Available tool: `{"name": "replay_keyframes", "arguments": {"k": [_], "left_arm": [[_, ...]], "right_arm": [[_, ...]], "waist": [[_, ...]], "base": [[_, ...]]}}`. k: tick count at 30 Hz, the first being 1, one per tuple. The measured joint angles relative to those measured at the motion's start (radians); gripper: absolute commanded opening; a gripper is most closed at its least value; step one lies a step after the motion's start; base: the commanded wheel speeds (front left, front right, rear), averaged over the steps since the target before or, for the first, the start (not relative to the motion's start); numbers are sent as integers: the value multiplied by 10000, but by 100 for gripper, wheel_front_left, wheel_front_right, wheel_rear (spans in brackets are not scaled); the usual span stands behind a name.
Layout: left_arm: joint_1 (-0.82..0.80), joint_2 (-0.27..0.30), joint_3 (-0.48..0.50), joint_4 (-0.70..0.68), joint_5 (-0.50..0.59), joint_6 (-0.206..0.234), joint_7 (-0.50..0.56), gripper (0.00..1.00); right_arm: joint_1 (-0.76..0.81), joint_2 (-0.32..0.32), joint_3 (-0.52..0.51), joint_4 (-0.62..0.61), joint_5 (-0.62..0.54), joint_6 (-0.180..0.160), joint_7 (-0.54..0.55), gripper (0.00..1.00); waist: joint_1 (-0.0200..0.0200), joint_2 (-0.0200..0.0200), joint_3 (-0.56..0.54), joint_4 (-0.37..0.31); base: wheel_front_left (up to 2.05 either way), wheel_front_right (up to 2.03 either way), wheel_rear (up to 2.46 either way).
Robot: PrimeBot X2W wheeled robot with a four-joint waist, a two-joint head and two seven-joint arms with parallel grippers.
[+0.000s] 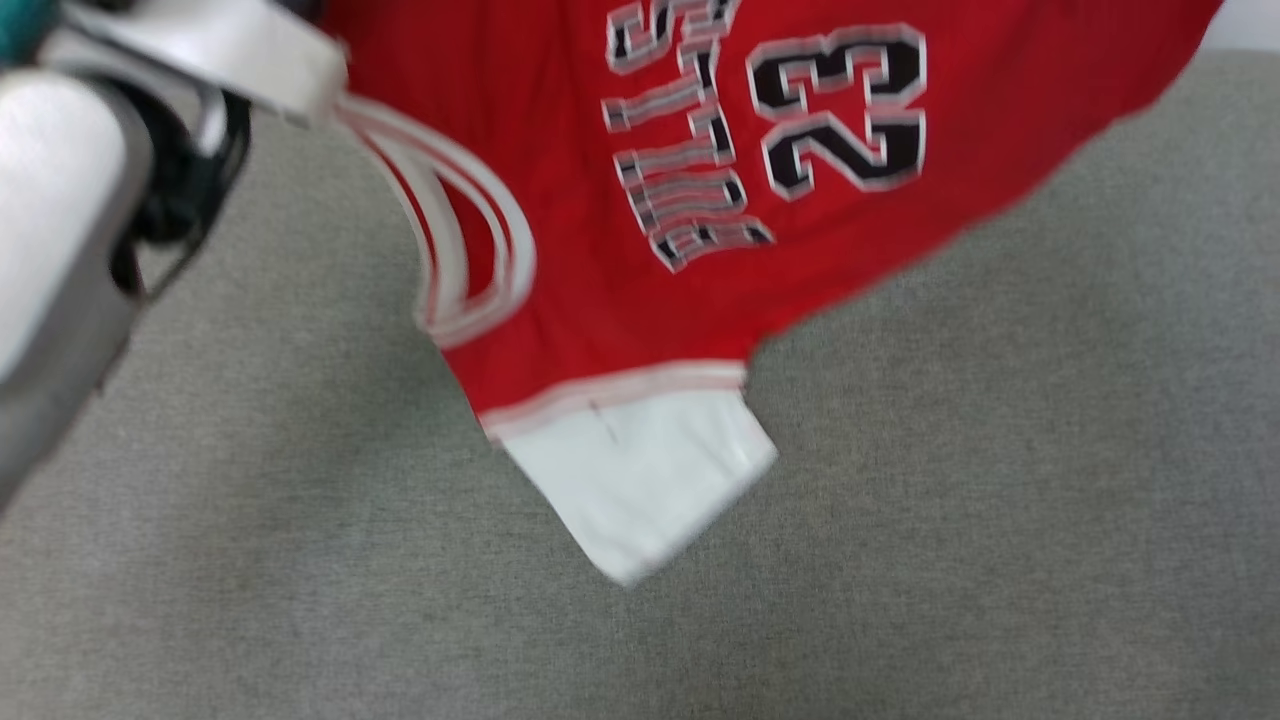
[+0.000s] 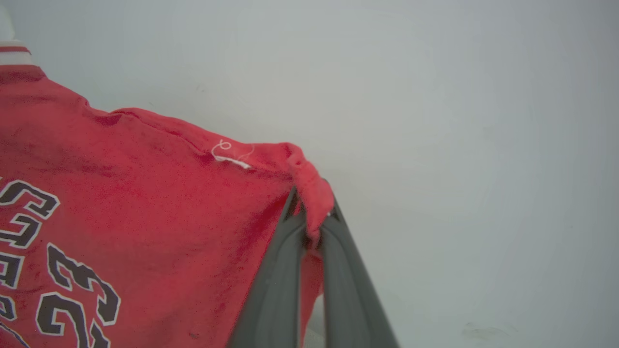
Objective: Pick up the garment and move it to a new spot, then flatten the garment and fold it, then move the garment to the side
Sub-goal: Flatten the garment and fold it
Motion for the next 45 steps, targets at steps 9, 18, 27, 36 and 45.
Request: {"name": "replay_keyframes", "arguments": {"k": [9,18,27,36,45], "left_arm": [[-3970,-757,527,1979,410,-988,113,0],[-6893,-1267,792,3870,746,-1701,-253,0],[-7500,-1609,755,5344,752,-2052,-690,0],[-6181,-1914,259,6539,662,-2502,-932,0],[-2692,-1820,96,6138,487,-2619,-1022,0]], "right_arm": [[-3202,755,-203,1348,-1206,0,-405,0],[-5884,1168,-184,2857,-2010,0,-1515,0],[-6593,1655,525,4261,-1847,0,-2378,0],[-5208,1948,1795,5193,-1187,0,-3221,0],[-2534,1946,3218,5375,-339,0,-4249,0]], "waist": [[1,0,1489,-81],[1,0,2638,9],[1,0,3069,114],[1,0,3286,207],[1,0,2807,207]], "base": [[0,0,0],[0,0,0],[0,0,0],[0,0,0],[0,0,0]]}}
